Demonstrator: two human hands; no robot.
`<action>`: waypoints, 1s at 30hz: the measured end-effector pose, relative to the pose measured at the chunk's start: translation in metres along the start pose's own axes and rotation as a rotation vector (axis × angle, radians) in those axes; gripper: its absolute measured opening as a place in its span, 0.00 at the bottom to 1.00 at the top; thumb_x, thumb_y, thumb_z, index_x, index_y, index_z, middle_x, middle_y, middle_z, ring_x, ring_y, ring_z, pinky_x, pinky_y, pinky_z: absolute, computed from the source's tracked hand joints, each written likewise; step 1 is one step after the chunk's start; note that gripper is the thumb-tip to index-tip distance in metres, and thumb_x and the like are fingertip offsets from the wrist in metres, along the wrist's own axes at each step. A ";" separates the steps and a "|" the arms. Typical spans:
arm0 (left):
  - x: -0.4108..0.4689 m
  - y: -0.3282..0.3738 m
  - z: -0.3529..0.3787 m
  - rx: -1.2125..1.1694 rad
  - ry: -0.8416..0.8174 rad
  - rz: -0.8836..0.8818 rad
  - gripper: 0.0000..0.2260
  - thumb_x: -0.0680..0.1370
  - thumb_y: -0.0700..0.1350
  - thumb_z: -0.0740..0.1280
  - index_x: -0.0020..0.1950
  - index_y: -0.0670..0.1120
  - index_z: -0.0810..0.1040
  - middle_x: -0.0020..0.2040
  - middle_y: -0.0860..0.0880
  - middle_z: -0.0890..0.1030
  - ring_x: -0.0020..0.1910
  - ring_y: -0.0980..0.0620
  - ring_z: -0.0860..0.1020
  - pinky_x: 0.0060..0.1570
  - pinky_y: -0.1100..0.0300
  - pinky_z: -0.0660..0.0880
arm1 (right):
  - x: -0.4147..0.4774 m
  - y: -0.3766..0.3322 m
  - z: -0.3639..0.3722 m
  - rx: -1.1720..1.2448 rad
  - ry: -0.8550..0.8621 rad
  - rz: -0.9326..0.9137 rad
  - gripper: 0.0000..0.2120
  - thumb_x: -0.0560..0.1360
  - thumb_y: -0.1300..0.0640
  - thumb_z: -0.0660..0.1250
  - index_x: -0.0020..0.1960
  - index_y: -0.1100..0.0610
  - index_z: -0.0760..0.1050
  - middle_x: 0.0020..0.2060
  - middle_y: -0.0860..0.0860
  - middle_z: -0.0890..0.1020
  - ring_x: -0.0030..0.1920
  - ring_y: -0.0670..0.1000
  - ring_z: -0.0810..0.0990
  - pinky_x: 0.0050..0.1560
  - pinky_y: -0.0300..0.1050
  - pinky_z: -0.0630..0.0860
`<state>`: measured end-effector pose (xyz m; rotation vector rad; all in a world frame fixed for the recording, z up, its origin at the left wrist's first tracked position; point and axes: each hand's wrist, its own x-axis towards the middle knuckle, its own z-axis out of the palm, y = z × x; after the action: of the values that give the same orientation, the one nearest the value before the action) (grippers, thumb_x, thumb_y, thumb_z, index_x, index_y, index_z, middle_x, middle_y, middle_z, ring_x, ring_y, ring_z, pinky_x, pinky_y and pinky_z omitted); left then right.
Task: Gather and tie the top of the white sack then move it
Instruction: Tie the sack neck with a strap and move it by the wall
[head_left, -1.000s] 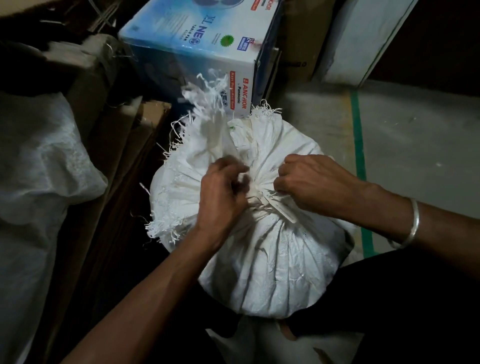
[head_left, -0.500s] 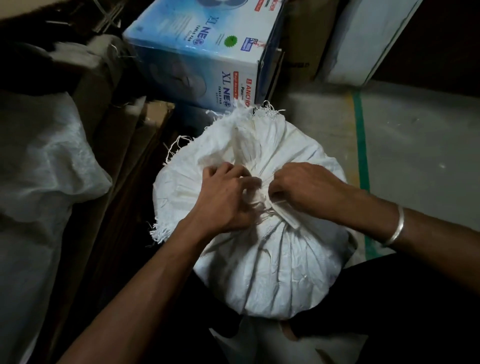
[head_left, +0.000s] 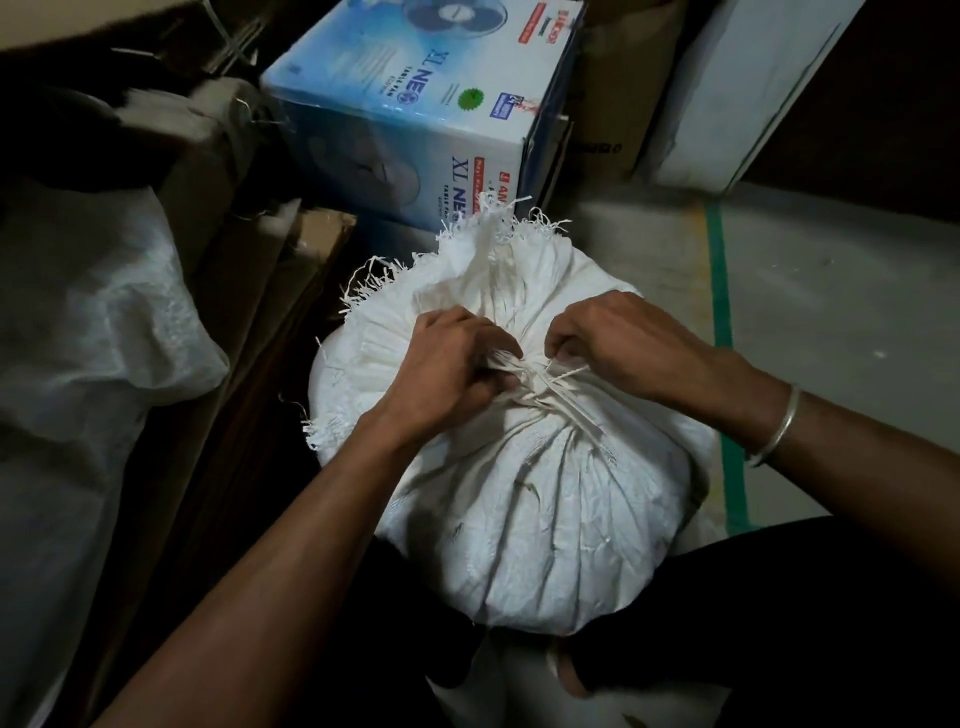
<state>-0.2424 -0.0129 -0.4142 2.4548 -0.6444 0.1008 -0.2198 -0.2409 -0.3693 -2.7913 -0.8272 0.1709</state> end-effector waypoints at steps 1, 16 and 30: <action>0.001 -0.002 0.000 -0.031 -0.001 -0.002 0.14 0.70 0.54 0.76 0.53 0.52 0.86 0.48 0.53 0.86 0.50 0.49 0.79 0.54 0.53 0.68 | 0.000 -0.003 0.001 -0.010 0.009 -0.011 0.13 0.74 0.64 0.67 0.49 0.48 0.84 0.45 0.44 0.86 0.45 0.44 0.82 0.43 0.39 0.69; 0.013 -0.009 0.003 -0.230 -0.068 -0.139 0.07 0.75 0.46 0.77 0.53 0.50 0.86 0.40 0.62 0.80 0.39 0.65 0.78 0.44 0.58 0.78 | 0.013 -0.004 -0.010 0.301 -0.071 0.030 0.17 0.66 0.57 0.81 0.43 0.51 0.73 0.34 0.42 0.86 0.39 0.37 0.84 0.44 0.41 0.75; 0.021 -0.015 0.011 -0.425 -0.119 -0.289 0.04 0.77 0.44 0.75 0.49 0.52 0.84 0.38 0.58 0.81 0.36 0.62 0.78 0.42 0.61 0.74 | 0.026 0.021 -0.009 0.560 -0.238 0.145 0.16 0.70 0.66 0.78 0.55 0.59 0.80 0.42 0.55 0.87 0.44 0.53 0.87 0.49 0.48 0.84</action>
<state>-0.2174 -0.0170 -0.4269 2.1209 -0.3119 -0.2717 -0.1853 -0.2450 -0.3666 -2.3187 -0.5160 0.6592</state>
